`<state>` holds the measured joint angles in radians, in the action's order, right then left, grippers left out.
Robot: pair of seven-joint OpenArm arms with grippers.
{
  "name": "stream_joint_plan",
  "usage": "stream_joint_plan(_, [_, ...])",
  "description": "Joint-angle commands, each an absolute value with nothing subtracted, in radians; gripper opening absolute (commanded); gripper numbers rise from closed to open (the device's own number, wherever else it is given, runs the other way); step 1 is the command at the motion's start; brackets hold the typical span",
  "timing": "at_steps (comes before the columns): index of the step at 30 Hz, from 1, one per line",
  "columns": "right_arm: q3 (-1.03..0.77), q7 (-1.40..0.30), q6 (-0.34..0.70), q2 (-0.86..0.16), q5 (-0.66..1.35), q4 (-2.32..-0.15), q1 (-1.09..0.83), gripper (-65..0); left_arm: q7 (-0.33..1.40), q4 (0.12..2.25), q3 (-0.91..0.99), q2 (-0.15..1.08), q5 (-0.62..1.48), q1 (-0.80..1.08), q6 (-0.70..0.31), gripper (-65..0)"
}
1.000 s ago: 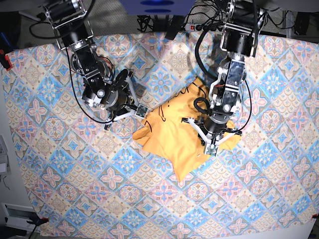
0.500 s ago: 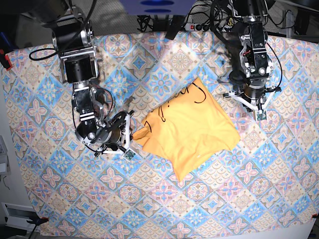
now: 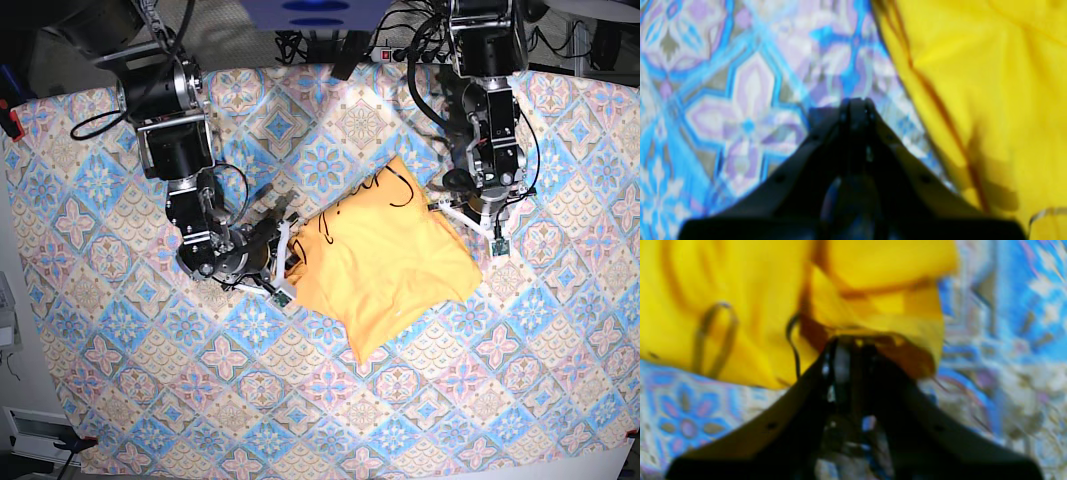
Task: Fold the T-shirt properly
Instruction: 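Grasp the bundle edges with both grippers and square them, then release with the left gripper and raise it away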
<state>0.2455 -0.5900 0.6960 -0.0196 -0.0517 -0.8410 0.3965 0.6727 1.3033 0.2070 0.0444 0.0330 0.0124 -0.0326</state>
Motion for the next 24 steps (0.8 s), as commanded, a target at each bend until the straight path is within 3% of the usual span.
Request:
stream_joint_plan(1, [0.243,-0.578,0.698,-0.019,-0.044,-0.86,0.429,-59.4,0.644,1.287,0.208,0.048,0.03,-0.018,-0.031,-65.0])
stream_joint_plan(5, [0.243,-0.627,0.698,-0.016,-0.044,-0.894,0.377,-59.4,0.588,1.173,0.206,0.045,0.027,-0.093,-0.031,-65.0])
stream_joint_plan(14, [0.243,-0.788,0.698,-0.028,-0.042,-1.256,0.209,-59.4,0.47,0.931,0.064,0.039,0.035,-0.268,-0.031,-65.0])
stream_joint_plan(24, [0.242,-0.843,0.698,-0.097,-0.042,-1.504,0.071,-59.4,0.314,0.671,-0.019,-0.064,0.025,-0.429,-0.031,-65.0])
